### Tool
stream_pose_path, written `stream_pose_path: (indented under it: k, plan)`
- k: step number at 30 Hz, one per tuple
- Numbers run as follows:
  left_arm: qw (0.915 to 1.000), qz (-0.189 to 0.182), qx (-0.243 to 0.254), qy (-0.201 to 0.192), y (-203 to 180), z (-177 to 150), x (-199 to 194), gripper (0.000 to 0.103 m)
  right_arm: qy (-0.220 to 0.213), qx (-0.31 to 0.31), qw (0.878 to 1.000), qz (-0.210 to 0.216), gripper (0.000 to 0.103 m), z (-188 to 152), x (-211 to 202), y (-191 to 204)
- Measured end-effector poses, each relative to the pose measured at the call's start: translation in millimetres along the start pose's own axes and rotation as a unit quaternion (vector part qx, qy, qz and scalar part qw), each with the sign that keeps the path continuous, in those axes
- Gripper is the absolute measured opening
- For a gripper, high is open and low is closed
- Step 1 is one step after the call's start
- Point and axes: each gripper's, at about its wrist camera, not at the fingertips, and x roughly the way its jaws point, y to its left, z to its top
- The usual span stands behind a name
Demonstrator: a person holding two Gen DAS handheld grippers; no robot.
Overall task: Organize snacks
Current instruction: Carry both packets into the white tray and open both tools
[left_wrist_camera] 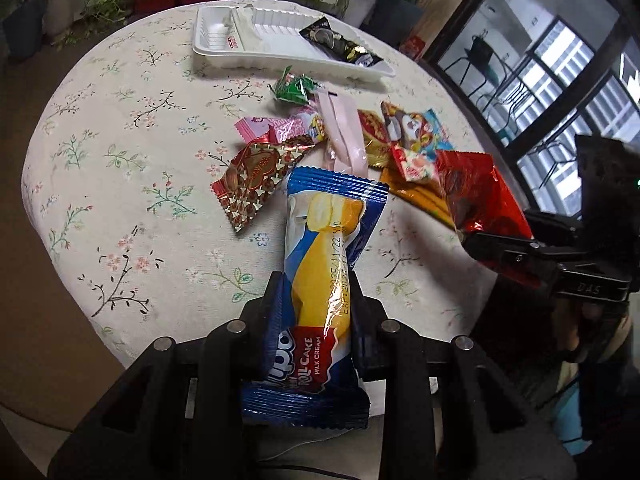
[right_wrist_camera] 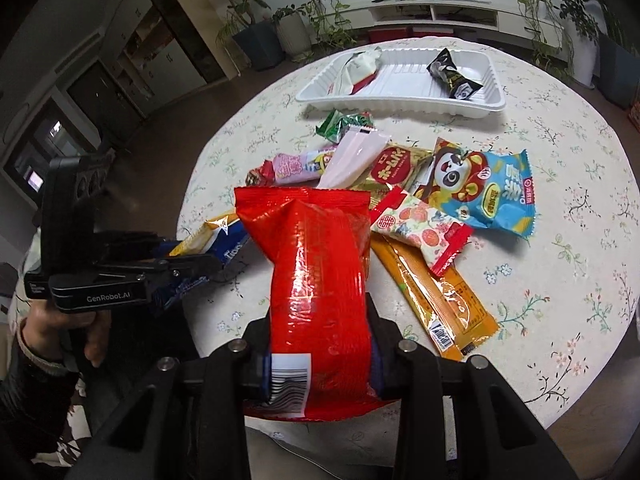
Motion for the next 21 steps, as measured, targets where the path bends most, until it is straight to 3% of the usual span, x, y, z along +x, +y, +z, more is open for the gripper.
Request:
stream_pose_path:
  k: [12, 21]
  plan:
    - [0.9976, -0.052, -0.026, -0.037, -1, 22, -29, 0.026, -0.048, 0.063, 0.997, 0.024, 0.037, 6, -32, -34]
    - [0.9943, -0.052, -0.054, -0.075, 21, 61, -46, 0.026, -0.079, 0.085, 0.993, 0.019, 0.037, 21, -51, -61]
